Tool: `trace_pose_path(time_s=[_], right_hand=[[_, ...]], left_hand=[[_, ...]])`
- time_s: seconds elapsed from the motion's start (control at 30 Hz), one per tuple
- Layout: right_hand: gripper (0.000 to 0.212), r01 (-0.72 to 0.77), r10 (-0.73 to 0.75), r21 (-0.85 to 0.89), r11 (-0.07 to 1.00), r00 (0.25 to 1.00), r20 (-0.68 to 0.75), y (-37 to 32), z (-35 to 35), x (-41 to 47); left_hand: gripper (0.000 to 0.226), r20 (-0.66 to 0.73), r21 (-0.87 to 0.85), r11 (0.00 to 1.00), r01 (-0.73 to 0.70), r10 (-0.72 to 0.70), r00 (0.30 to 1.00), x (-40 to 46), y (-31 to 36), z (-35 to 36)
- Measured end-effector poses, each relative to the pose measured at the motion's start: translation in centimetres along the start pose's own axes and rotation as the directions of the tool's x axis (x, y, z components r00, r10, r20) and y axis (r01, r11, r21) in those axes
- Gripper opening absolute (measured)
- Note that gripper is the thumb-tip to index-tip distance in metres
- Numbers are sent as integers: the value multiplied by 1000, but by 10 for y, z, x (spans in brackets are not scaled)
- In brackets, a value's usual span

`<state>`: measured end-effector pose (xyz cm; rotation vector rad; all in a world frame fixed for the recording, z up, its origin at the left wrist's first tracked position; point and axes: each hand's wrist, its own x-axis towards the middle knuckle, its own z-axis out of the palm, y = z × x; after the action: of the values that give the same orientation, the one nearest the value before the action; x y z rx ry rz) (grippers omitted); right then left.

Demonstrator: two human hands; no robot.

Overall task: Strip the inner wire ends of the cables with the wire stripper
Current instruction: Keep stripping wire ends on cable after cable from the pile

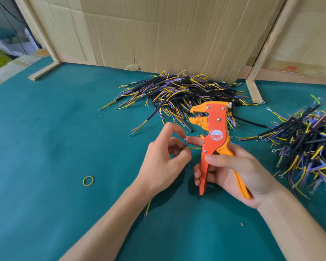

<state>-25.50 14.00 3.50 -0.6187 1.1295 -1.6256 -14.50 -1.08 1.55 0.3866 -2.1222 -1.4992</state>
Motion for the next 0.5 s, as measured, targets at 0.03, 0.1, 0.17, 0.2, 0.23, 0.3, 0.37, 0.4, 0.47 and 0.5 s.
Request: trace_pose_path(time_s=[0.03,0.1,0.17,0.2,0.23,0.3,0.37,0.4,0.47,0.5], right_hand=[[54,2,-2,0,1000,1000,-5,0,0,0],[52,7,-7,-11,1000,1000,-12,0,0,-1],[53,0,0,-25,1000,1000,-3,1,0,0],[57,-7,8,-21,1000,1000,2,2,0,0],[63,-14,14,-7,1000,1000,1,2,0,0],[62,-10,10,19,1000,1000,-8,3,0,0],[52,5,-5,6,1000,1000,1,2,2,0],[49,8,-8,-4,1000,1000,4,1,4,-1],[44,7,-7,-10,1000,1000,12,1,6,-1],[41,5,-5,-9,1000,1000,19,1,6,-1]], left_hand=[[28,-1,56,998,-25,26,1000,0,0,0],[33,-44,148,988,-51,58,997,-1,-1,0],[34,-84,181,982,-54,70,994,-1,-1,1],[32,-102,188,981,-53,73,992,-1,-1,1],[29,-121,195,979,-54,78,989,-1,-1,1],[22,-162,211,976,-54,90,983,0,-1,2],[15,-182,192,981,-33,69,981,1,-1,2],[12,-178,159,987,-16,45,983,1,-1,2],[11,-154,86,996,4,9,988,1,-1,2],[12,-143,62,998,8,1,990,2,-1,1]])
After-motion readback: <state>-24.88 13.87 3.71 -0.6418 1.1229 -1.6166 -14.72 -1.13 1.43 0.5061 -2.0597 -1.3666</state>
